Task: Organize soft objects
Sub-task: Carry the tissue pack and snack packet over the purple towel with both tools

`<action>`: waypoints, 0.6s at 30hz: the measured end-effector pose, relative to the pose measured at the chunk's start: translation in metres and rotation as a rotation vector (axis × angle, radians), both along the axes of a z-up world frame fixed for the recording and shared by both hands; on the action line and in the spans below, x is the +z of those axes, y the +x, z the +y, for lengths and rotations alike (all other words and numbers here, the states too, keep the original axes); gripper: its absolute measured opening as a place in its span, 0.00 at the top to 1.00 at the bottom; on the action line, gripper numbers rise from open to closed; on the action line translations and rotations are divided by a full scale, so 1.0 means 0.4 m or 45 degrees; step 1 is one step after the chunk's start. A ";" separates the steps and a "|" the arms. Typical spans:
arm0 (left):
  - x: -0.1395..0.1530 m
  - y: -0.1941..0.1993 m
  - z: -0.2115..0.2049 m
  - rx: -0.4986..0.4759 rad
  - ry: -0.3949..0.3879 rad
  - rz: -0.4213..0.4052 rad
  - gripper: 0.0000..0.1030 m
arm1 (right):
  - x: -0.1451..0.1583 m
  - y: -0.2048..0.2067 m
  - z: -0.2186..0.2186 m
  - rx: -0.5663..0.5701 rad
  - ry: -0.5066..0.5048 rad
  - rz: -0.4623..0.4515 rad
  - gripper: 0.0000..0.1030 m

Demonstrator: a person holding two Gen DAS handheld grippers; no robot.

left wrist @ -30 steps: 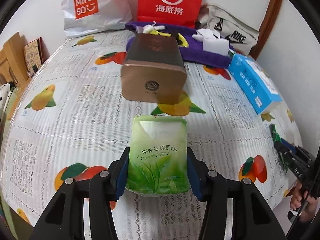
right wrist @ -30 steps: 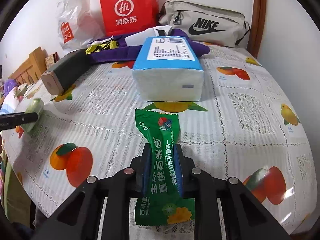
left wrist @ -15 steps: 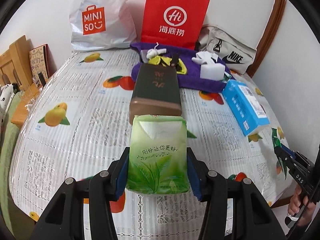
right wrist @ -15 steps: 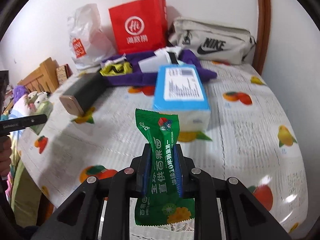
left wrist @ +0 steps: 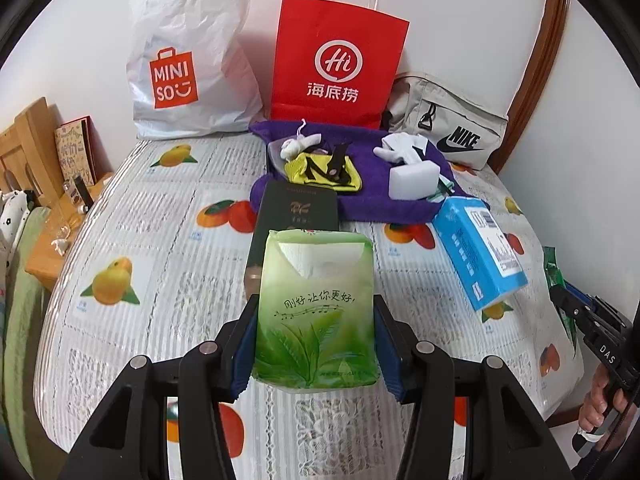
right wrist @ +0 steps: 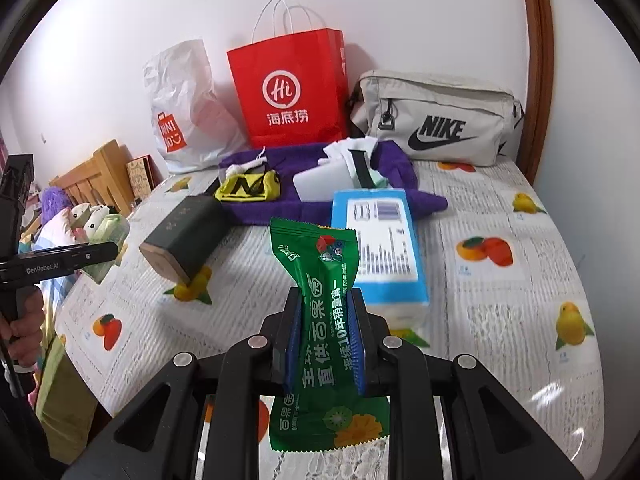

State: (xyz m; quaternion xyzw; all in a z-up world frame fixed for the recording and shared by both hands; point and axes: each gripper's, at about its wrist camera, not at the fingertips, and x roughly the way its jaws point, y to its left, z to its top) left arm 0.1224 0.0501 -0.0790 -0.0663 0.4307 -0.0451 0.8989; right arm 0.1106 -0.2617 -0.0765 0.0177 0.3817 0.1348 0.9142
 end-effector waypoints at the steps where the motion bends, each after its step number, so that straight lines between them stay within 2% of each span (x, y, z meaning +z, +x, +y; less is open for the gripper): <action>1: 0.005 0.007 0.000 0.003 -0.002 -0.003 0.52 | 0.005 0.008 -0.001 -0.003 0.000 -0.004 0.79; 18: 0.033 0.114 -0.006 0.005 -0.017 -0.012 0.52 | 0.051 0.130 -0.011 -0.014 -0.013 -0.022 0.79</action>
